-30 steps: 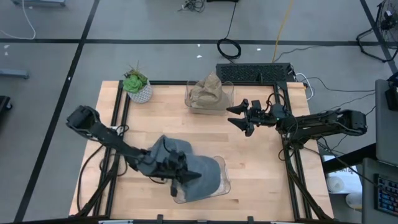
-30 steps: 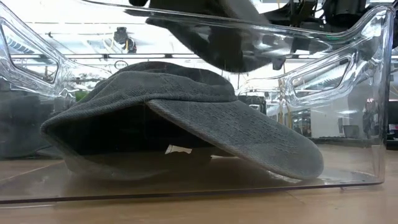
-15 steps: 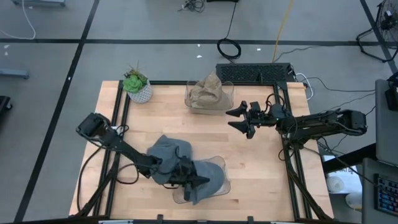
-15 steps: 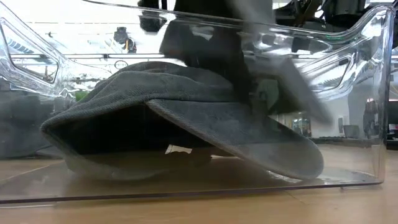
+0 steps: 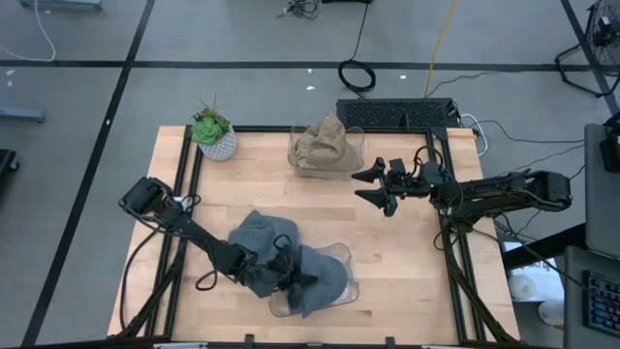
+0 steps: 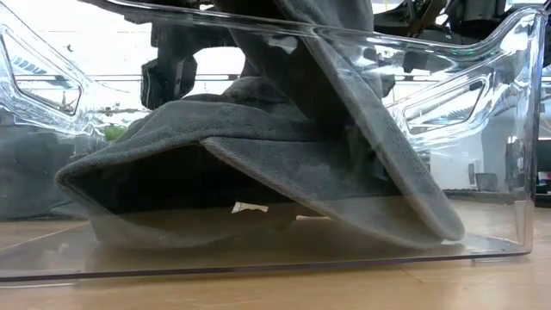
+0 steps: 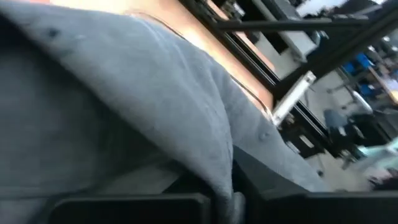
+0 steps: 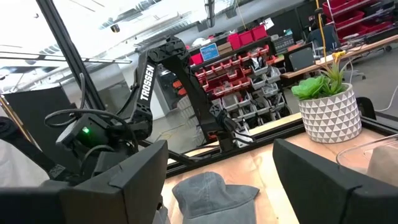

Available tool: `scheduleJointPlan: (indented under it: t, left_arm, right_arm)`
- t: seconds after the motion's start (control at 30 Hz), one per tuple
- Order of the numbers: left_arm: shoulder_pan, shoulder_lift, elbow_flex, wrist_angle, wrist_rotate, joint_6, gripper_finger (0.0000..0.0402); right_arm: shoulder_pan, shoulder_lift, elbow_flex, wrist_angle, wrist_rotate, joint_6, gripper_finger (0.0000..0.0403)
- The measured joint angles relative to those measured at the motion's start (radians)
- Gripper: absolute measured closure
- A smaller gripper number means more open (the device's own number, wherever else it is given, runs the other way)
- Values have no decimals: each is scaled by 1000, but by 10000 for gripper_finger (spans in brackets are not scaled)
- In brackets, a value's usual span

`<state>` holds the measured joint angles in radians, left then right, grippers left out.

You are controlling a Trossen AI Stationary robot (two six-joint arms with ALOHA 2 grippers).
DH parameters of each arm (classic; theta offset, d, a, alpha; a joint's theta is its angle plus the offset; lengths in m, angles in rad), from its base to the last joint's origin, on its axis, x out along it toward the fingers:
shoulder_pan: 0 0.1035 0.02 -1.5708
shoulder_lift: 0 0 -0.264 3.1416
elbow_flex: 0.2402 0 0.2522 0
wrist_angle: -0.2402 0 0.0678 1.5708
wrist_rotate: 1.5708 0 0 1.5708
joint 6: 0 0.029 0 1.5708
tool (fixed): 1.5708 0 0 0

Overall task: Pick & Place hat
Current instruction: Put the right blue cap into the bottom transparent bin

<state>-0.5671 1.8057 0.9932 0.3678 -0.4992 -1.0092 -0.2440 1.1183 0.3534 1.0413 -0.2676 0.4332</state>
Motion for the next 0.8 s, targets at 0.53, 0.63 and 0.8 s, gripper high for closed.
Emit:
scheduleJointPlan:
  t: [0.53, 0.63, 0.8]
  left_arm:
    - [-8, -67, 0, 144, 84, 281, 213]
    - [-8, -116, 0, 86, 84, 282, 196]
    - [-7, -183, 0, -6, 81, 287, 189]
  right_arm:
    - [0, 0, 0, -37, 0, 0, 124]
    - [0, 0, 0, -35, 0, 0, 124]
    - [0, 0, 0, -39, 0, -1, 124]
